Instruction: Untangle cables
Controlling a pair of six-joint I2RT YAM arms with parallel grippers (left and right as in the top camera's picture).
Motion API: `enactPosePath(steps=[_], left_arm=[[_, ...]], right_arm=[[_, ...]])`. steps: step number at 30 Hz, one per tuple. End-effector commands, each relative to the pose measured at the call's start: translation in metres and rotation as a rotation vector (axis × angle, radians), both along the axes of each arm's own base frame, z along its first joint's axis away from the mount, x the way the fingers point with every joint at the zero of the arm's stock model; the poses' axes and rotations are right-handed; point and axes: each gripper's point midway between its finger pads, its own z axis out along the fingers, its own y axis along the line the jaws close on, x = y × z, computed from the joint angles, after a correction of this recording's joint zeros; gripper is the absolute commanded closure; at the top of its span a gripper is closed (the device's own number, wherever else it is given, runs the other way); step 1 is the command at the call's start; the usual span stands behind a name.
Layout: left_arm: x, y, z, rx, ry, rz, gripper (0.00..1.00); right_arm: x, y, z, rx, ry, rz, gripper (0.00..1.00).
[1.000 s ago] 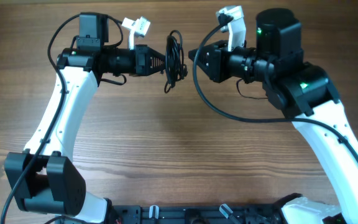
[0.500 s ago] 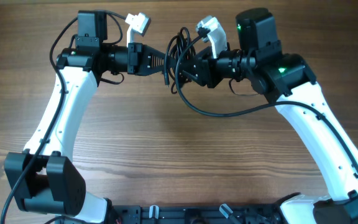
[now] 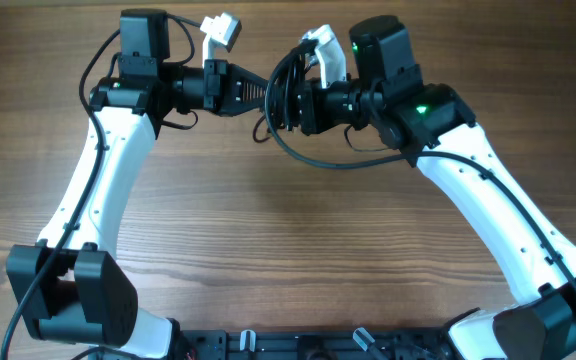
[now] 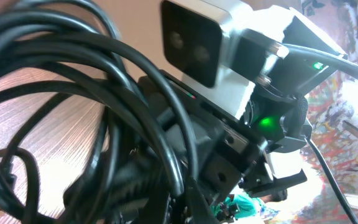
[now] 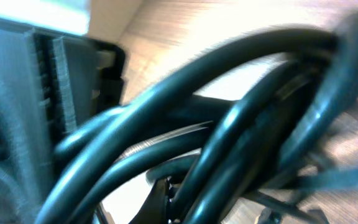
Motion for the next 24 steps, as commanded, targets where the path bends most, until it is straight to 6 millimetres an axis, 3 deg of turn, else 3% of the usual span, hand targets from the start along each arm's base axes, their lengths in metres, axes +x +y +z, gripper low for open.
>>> enactPosePath(steps=[1, 5, 7, 10, 14, 17, 20, 22, 24], left_arm=[[-0.004, -0.001, 0.008, -0.008, -0.019, -0.01, 0.96], [0.022, 0.003, -0.015, 0.125, -0.026, 0.141, 0.96], [0.038, 0.01, -0.038, 0.248, 0.011, 0.256, 0.96], [0.048, 0.023, -0.068, 0.406, 0.074, 0.371, 0.96], [0.044, 0.028, -0.09, 0.526, 0.063, 0.389, 0.96], [0.034, 0.031, -0.11, 0.651, 0.058, 0.38, 0.96], [0.026, 0.028, -0.116, 0.689, 0.013, 0.336, 0.96], [0.022, 0.028, -0.123, 0.737, -0.019, 0.314, 0.96], [0.018, 0.026, -0.125, 0.757, -0.049, 0.288, 0.96]], right_arm=[[0.021, -0.026, -0.01, -0.037, 0.074, -0.182, 0.96], [0.018, -0.061, 0.002, -0.122, 0.03, -0.295, 0.96], [0.006, -0.074, 0.028, -0.136, -0.056, -0.305, 0.96], [-0.008, -0.078, 0.053, -0.102, -0.111, -0.293, 0.96], [-0.033, -0.064, 0.094, 0.034, -0.178, -0.177, 0.96], [-0.044, -0.062, 0.126, 0.15, -0.189, -0.191, 0.96], [-0.043, -0.063, 0.15, 0.226, -0.228, -0.219, 0.96], [-0.034, -0.066, 0.179, 0.326, -0.285, -0.255, 0.96], [-0.018, -0.077, 0.19, 0.351, -0.33, -0.326, 0.96]])
